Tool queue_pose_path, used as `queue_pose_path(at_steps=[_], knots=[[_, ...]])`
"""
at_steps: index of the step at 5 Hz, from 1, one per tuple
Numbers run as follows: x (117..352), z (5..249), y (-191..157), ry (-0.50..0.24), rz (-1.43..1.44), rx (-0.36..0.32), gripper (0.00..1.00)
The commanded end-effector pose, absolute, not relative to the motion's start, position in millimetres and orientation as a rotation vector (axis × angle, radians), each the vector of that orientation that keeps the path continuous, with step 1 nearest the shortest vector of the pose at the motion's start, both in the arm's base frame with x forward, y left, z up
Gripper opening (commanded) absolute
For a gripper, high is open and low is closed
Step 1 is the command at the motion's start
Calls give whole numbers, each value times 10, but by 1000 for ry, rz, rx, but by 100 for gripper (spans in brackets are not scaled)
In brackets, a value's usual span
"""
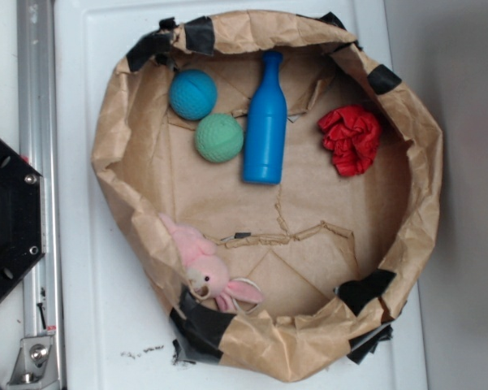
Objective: Grab the blue bottle.
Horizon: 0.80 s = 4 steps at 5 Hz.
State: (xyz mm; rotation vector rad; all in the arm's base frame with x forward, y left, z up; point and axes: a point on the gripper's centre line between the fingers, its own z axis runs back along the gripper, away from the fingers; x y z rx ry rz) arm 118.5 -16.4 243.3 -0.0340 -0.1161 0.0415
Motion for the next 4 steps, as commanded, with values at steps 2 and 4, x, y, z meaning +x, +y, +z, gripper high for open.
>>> queue_pose_path(at_steps=[2,4], knots=[[1685,1932,121,-36,171,92,100],[2393,1284,509,-114,420,-44,100]])
